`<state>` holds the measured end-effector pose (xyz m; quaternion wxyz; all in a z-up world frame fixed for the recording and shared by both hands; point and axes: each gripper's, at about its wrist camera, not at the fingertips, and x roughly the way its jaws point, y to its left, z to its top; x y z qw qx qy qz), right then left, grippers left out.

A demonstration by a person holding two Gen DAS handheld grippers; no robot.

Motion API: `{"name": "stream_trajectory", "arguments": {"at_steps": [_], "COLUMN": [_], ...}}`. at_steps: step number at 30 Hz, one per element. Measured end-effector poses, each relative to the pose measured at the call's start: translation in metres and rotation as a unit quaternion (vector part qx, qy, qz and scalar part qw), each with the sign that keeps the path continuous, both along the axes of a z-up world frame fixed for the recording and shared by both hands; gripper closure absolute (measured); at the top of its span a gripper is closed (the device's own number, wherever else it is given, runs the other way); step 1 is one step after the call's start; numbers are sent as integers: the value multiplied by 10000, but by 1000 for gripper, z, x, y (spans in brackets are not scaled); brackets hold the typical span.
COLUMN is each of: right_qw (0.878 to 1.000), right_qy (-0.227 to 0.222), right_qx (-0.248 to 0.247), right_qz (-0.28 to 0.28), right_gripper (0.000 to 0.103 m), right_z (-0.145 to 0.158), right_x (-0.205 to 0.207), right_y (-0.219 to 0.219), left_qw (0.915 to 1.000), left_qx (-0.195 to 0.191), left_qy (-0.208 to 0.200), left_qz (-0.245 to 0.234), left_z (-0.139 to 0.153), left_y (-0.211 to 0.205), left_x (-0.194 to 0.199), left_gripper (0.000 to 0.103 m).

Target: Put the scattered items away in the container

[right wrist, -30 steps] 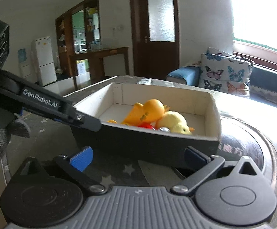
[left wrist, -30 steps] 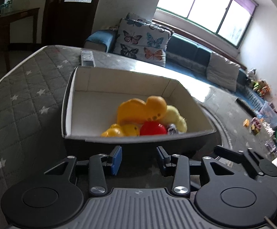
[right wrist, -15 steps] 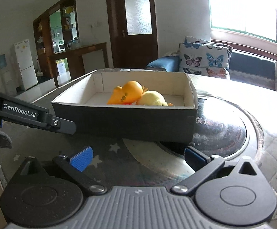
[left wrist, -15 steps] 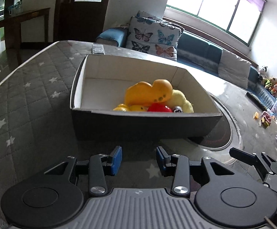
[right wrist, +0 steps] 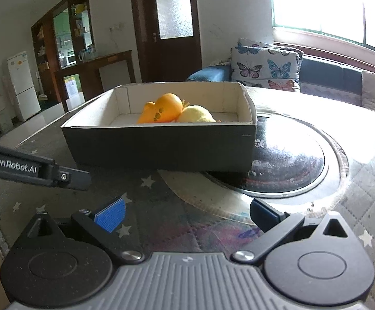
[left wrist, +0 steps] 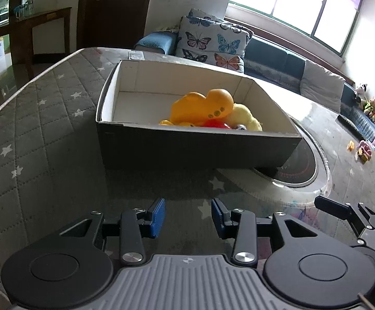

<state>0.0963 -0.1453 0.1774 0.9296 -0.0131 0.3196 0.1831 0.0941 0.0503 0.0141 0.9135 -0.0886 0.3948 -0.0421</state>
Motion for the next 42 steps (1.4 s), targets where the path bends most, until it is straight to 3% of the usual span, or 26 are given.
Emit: {"name": "stream_trajectory", "arguments": {"at_steps": [14, 42], "right_qw": [9995, 9983], "right_qy": [225, 481], "right_qx": [-165, -263], "right_qz": [-163, -177], "right_gripper": [0, 0], "right_z": [-5, -9], "right_x": [6, 26], "right_y": [5, 8], "left_qw": [9989, 9976], "left_qx": [361, 360], "left_qy": [177, 404], "left_qz": [252, 422], "left_z": [-5, -8], "left_y": [-4, -2], "left_x": [4, 21], "left_gripper": [61, 61]}}
